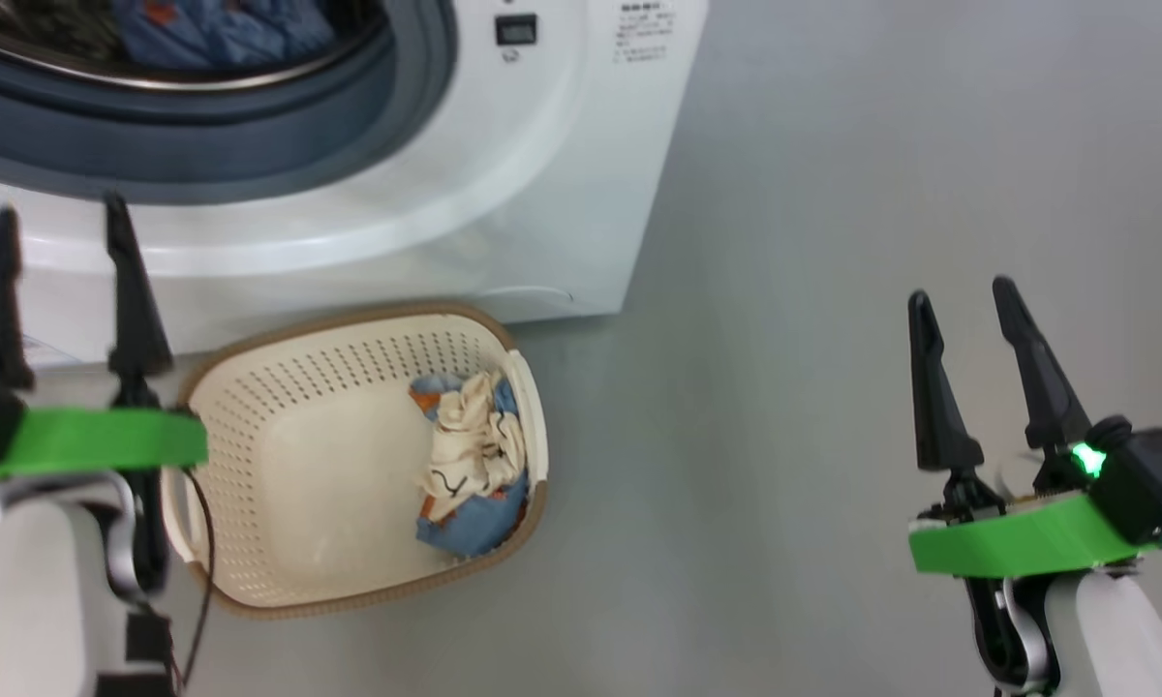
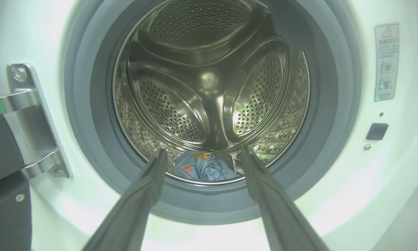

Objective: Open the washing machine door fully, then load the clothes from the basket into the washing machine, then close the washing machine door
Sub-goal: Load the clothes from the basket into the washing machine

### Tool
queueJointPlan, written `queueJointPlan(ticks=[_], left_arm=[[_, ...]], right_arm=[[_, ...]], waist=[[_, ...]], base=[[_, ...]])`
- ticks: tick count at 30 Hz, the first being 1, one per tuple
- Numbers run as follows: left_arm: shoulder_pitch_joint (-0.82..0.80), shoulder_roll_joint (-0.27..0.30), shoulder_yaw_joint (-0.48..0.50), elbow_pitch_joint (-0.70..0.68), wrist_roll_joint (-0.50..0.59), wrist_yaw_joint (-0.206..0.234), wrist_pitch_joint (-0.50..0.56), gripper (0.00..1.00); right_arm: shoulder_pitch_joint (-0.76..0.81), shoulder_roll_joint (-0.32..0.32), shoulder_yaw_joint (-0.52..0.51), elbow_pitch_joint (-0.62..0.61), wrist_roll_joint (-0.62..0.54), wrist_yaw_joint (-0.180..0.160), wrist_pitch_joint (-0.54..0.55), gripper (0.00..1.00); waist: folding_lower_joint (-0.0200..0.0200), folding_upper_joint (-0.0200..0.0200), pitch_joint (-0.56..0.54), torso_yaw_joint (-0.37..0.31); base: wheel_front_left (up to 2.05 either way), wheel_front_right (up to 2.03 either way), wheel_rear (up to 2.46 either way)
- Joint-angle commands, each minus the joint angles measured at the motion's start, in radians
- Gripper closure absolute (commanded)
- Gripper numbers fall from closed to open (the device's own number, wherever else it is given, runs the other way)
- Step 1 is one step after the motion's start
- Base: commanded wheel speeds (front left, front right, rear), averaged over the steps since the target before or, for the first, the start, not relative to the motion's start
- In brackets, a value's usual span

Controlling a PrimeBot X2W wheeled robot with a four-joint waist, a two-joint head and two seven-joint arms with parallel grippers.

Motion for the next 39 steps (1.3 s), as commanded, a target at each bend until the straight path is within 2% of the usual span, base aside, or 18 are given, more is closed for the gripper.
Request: queueJointPlan(ticks=[1, 21, 39], left_arm=[[0.026, 0.022, 0.02, -0.034, 0.012, -0.003, -0.005, 0.0], [0.383, -0.019, 0.014, -0.122, 0.031, -0.003, -0.005, 0.0], [0.571, -0.054, 0.061, -0.203, 0.036, -0.003, -0.005, 0.0]], right_arm=[[0.019, -0.015, 0.012, -0.019, -0.017, 0.004, -0.008, 0.0], [0.213, -0.055, -0.02, -0.01, -0.003, 0.004, -0.008, 0.0], [0.306, -0.071, -0.038, -0.008, 0.006, 0.004, -0.008, 0.0]], waist=[[0.0001, 0.0, -0.053, 0.037], [0.0001, 0.0, -0.232, 0.121], [0.0001, 0.0, -0.307, 0.143]], base=[[0.0, 0.0, 0.0], [0.0, 0.0, 0.0], [0.0, 0.0, 0.0]])
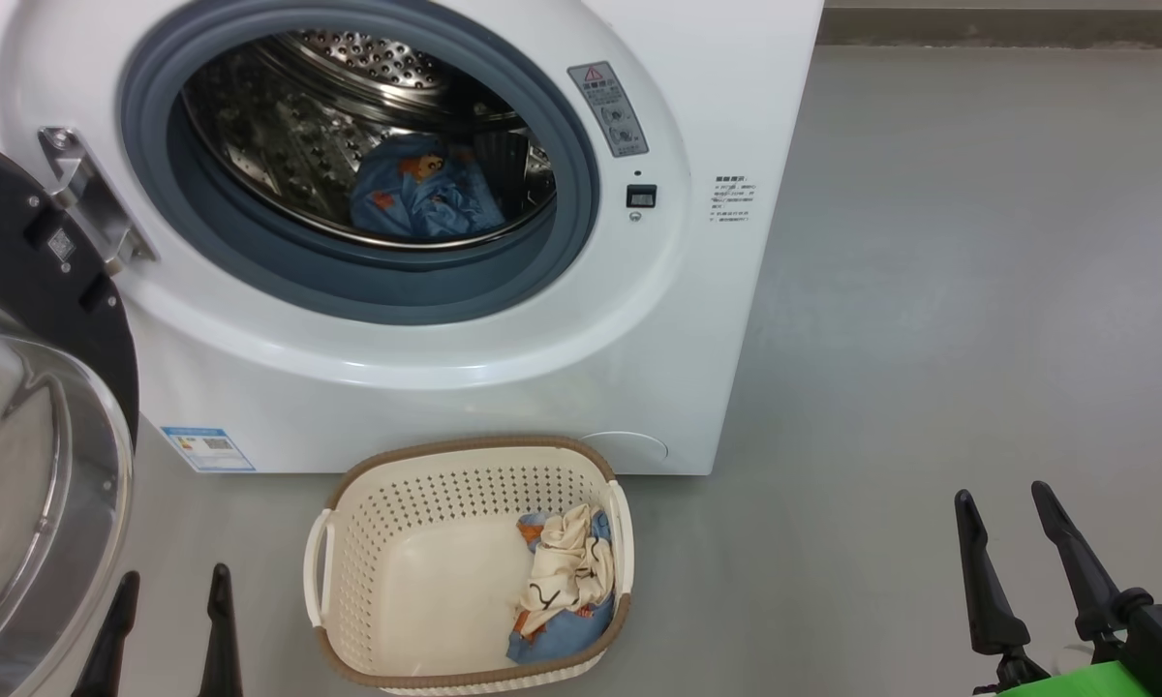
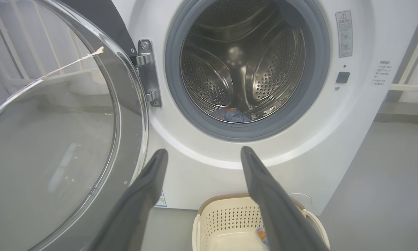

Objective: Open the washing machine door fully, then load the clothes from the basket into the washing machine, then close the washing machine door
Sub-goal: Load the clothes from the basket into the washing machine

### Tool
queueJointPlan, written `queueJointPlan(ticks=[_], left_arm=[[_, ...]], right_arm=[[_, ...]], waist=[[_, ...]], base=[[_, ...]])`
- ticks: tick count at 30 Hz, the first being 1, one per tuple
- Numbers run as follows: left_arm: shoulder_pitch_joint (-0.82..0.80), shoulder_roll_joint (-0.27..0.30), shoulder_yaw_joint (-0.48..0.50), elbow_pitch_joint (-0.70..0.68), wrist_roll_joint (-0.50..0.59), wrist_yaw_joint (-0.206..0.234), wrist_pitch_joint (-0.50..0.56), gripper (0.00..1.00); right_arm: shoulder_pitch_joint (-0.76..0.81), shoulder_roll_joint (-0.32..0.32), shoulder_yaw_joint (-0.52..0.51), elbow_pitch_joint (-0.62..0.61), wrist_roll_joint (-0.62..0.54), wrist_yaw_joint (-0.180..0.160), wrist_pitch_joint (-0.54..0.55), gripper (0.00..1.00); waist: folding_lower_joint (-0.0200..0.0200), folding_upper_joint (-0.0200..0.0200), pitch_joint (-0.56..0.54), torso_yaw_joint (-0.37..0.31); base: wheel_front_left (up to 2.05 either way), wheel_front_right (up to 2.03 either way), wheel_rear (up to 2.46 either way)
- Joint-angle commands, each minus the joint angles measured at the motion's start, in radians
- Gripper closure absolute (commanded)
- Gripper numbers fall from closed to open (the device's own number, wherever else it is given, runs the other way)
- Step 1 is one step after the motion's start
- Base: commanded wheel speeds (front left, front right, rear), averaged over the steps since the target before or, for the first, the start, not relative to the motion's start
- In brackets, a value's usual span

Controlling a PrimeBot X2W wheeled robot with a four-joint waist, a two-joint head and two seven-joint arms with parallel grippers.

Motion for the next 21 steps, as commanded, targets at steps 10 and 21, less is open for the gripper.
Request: queueJointPlan(ticks=[10, 21], left_arm=[[-0.002, -0.006, 0.044, -0.052, 0.0, 0.001, -0.006, 0.0], [-0.067, -0.011, -0.006, 0.036, -0.061, 0.001, -0.006, 0.0]], right_arm=[[-0.007, -0.015, 0.022, -0.03, 0.001, 0.004, -0.008, 0.0], [-0.073, 0.002, 0.024, -0.038, -0.003, 0.004, -0.008, 0.0]], waist=[[0.0001, 0.0, 0.005, -0.001], [0.0001, 0.0, 0.094, -0.028]], base=[[0.0, 0.0, 0.0], [0.0, 0.0, 0.0]])
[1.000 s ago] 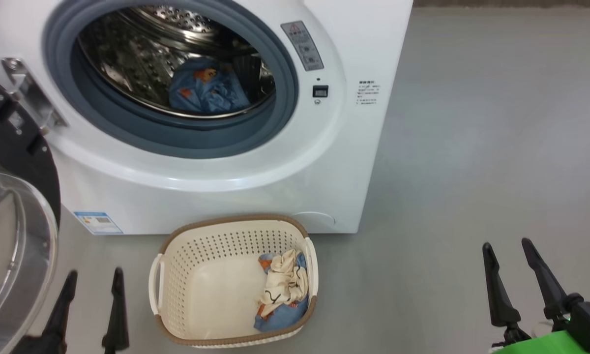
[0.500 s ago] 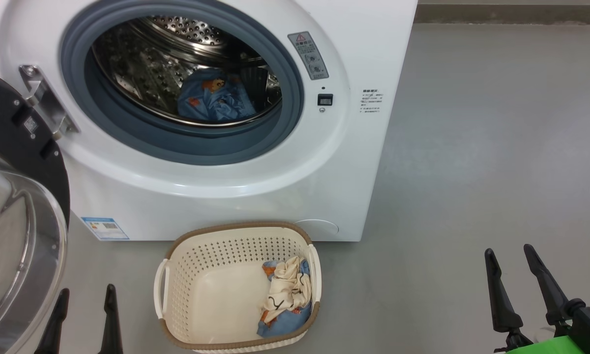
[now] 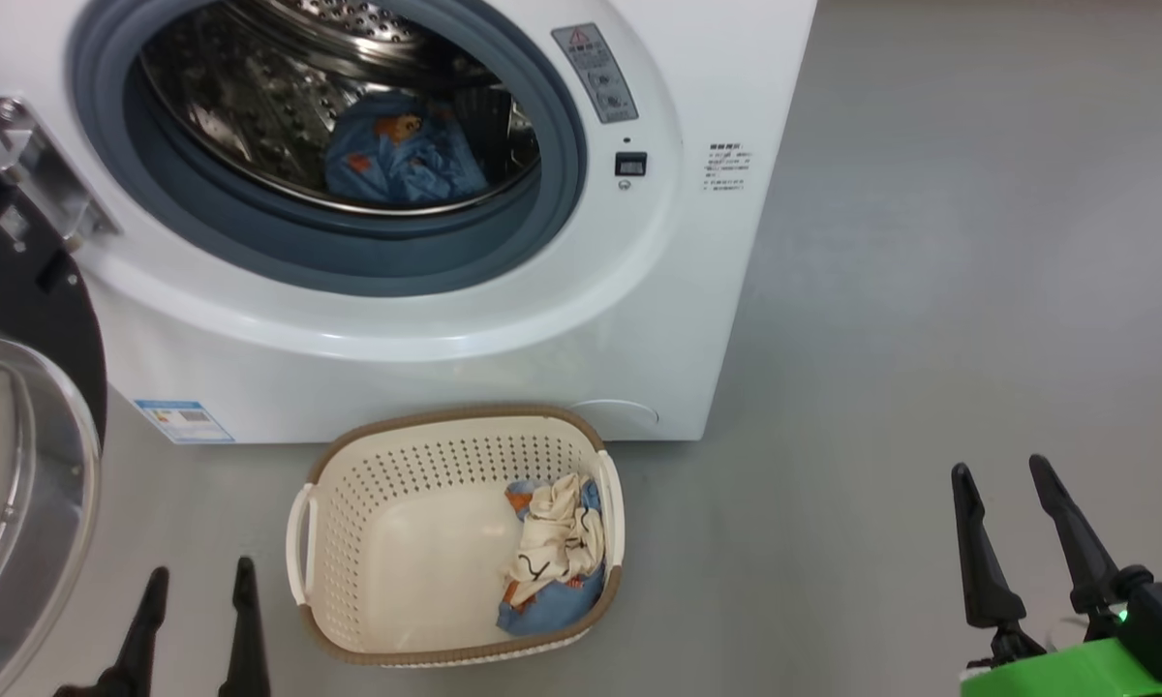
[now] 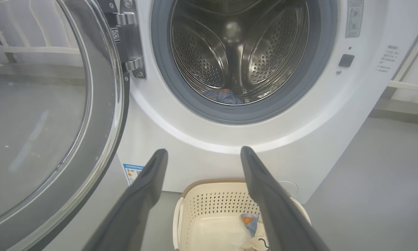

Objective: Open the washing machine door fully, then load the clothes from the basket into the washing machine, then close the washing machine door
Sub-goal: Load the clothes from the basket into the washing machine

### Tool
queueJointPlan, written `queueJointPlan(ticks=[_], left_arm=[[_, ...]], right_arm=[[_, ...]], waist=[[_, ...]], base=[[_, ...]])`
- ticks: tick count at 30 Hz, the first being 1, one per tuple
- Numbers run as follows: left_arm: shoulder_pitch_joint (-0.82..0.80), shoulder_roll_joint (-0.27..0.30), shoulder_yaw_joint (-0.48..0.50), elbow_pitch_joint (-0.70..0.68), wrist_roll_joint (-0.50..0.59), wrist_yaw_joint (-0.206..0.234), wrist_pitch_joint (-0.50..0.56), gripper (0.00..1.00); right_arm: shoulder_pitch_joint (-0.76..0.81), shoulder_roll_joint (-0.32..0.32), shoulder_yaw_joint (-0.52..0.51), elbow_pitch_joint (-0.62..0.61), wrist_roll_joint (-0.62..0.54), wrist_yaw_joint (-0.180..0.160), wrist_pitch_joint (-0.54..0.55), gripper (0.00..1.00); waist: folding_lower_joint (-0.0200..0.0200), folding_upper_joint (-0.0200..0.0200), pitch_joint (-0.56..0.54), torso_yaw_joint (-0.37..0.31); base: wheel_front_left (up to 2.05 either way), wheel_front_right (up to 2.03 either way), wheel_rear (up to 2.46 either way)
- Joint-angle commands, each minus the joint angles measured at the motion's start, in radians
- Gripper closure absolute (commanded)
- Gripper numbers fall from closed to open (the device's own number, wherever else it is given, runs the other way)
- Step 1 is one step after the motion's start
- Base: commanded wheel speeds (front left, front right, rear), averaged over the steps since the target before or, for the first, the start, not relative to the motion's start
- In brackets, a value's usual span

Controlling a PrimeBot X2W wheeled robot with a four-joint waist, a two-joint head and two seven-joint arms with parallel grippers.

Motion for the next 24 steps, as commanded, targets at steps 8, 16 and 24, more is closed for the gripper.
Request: queueJointPlan(ticks=[8, 16, 24], left_arm=[[-0.155, 0.016, -0.058, 0.098, -0.052, 0.001, -0.006, 0.0], [-0.291, 0.064, -0.175, 0.265, -0.15, 0.001, -0.006, 0.0], [-0.447, 0.126, -0.325, 0.473, -0.23, 0.001, -0.006, 0.0]], right_arm=[[-0.094, 0.012, 0.025, -0.037, -0.01, 0.004, -0.008, 0.0], [-0.153, 0.032, 0.023, -0.043, -0.014, 0.004, -0.008, 0.0], [-0.208, 0.036, 0.034, -0.05, 0.009, 0.004, -0.008, 0.0]], waist=[[-0.0001, 0.0, 0.129, -0.041], [-0.0001, 0.0, 0.224, -0.095], [-0.0001, 0.0, 0.31, -0.15]], base=[[0.0, 0.0, 0.0], [0.0, 0.0, 0.0], [0.0, 0.0, 0.0]])
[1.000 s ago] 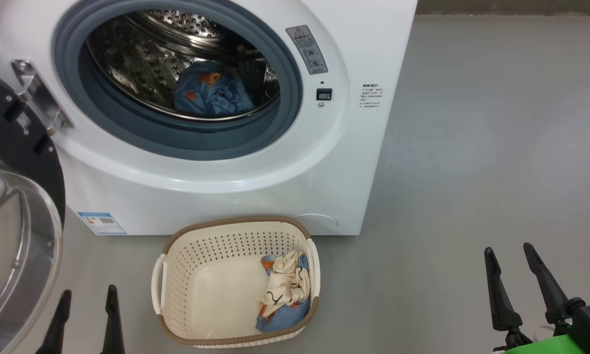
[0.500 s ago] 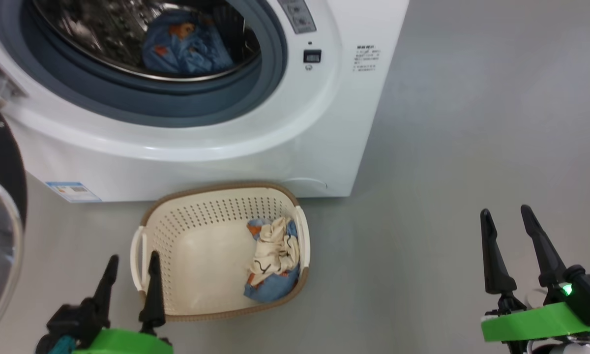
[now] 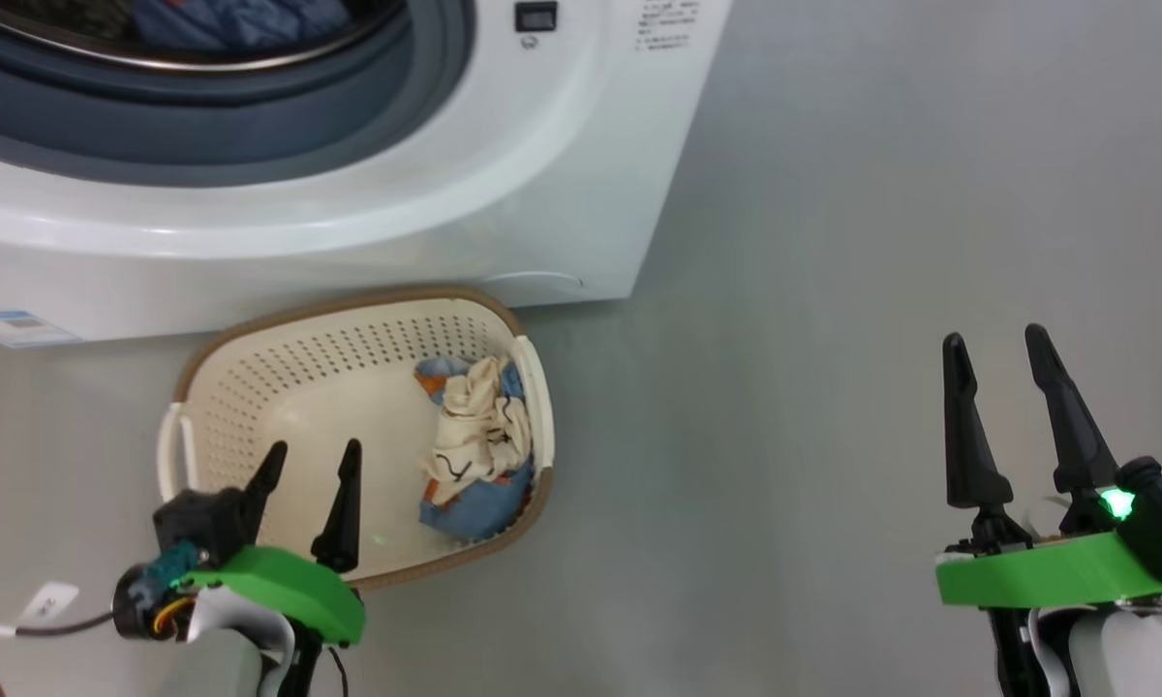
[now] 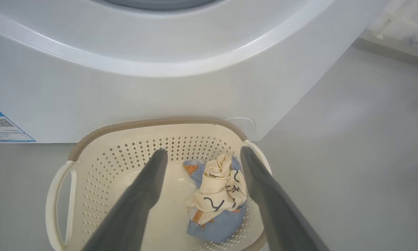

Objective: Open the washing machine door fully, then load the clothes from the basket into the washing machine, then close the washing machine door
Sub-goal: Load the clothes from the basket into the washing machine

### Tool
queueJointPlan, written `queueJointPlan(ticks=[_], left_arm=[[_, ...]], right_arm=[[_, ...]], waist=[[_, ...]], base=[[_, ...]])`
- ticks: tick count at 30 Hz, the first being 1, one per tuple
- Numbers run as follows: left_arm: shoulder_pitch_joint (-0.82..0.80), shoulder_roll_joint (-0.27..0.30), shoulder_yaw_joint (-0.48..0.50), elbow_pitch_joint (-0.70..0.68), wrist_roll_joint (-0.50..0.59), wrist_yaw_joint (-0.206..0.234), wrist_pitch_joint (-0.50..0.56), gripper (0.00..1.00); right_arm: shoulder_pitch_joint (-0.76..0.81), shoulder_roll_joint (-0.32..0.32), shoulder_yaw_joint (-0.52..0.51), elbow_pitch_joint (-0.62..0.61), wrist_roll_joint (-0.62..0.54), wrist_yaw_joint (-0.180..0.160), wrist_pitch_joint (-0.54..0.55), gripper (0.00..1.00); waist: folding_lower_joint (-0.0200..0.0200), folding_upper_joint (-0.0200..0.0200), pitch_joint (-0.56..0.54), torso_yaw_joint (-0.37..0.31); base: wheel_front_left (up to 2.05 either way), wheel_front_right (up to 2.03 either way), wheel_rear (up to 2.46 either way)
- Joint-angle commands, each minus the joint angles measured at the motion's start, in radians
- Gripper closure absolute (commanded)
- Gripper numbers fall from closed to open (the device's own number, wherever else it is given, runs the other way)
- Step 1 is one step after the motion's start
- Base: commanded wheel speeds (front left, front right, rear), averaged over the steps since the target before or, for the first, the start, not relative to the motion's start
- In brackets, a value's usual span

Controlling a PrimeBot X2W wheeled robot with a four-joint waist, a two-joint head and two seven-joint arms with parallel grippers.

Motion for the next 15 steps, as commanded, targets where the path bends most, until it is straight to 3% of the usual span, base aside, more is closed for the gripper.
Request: queueJointPlan(ticks=[1, 15], left_arm=[[-0.042, 0.035, 0.004, 0.025, -0.023, 0.001, -0.006, 0.0], [-0.269, 0.12, -0.247, 0.312, -0.187, 0.001, 0.001, 0.0]], right_arm=[[-0.031, -0.009, 0.032, -0.027, 0.012, 0.004, -0.008, 0.0], [-0.108, -0.008, 0.088, -0.044, 0.086, 0.004, -0.008, 0.0]], waist=[[-0.0002, 0.0, 0.062, -0.052], [-0.0002, 0.0, 0.226, -0.159]], base=[[0.0, 0.0, 0.0], [0.0, 0.0, 0.0]])
